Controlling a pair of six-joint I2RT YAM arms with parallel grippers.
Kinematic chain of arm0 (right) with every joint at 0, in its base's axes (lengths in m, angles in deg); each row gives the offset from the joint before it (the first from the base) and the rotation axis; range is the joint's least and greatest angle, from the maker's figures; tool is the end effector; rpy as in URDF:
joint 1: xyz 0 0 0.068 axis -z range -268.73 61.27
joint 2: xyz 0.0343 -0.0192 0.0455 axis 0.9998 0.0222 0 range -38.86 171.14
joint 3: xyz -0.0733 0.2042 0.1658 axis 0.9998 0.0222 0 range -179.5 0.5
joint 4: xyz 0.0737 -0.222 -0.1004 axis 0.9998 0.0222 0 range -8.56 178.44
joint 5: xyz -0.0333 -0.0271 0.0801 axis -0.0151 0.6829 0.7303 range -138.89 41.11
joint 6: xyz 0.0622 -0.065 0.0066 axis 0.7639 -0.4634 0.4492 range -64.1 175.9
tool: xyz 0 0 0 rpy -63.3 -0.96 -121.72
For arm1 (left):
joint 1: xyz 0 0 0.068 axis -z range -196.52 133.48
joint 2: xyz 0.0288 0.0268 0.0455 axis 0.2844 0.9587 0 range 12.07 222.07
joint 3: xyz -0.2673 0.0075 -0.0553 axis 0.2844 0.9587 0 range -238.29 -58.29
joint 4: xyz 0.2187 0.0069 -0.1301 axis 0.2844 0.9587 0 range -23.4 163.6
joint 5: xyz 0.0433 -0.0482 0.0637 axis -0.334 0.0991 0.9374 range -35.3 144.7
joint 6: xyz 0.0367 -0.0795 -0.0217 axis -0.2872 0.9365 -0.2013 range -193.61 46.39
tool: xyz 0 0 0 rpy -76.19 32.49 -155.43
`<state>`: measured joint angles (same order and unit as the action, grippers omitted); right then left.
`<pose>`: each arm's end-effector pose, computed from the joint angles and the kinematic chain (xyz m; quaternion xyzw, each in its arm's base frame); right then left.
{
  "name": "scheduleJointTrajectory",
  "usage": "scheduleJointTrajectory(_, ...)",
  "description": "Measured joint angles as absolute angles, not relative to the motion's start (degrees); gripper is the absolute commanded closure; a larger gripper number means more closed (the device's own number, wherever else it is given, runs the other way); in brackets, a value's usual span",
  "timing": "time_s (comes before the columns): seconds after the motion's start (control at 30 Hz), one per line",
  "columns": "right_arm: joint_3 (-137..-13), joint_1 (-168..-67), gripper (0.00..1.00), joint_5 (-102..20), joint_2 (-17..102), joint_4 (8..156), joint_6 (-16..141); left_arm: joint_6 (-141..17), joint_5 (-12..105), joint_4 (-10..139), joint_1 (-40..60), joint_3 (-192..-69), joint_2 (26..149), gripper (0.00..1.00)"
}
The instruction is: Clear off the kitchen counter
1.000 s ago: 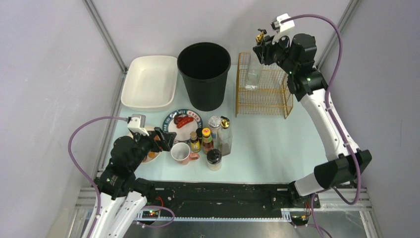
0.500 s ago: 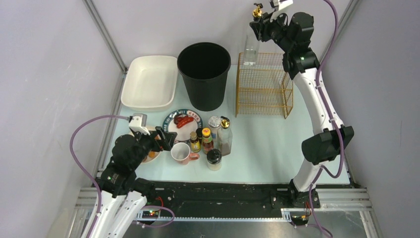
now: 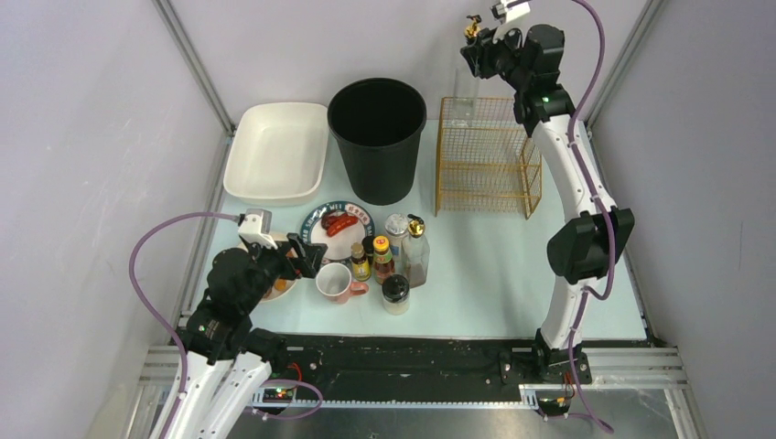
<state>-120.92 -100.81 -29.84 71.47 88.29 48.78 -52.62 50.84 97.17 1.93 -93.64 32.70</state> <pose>0.4669 0.1268 0.4770 -0.2314 0.6414 0.1437 0.7172 0.1271 -0.0481 0.2828 0.0026 0.7976 -0.2287 0.5581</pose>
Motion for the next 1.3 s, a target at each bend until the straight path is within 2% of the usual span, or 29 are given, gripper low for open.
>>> scheduleJointTrajectory(0.33,-119.2,-100.5,1.0,-27.8,72.4,83.5,49.0,-52.6,50.8,97.2,1.9,-93.6,32.7,0.02)
scheduleJointTrajectory(1.0,-102.3,-100.3,1.0,-26.9,73.3,77.2,49.9,-52.6,50.8,97.2,1.9,-93.6,33.1,0.02)
scheduleJointTrajectory(1.3,-99.4,-99.2,1.0,-26.8,73.3,76.9,50.3,-52.6,50.8,97.2,1.9,-93.6,33.4,0.02)
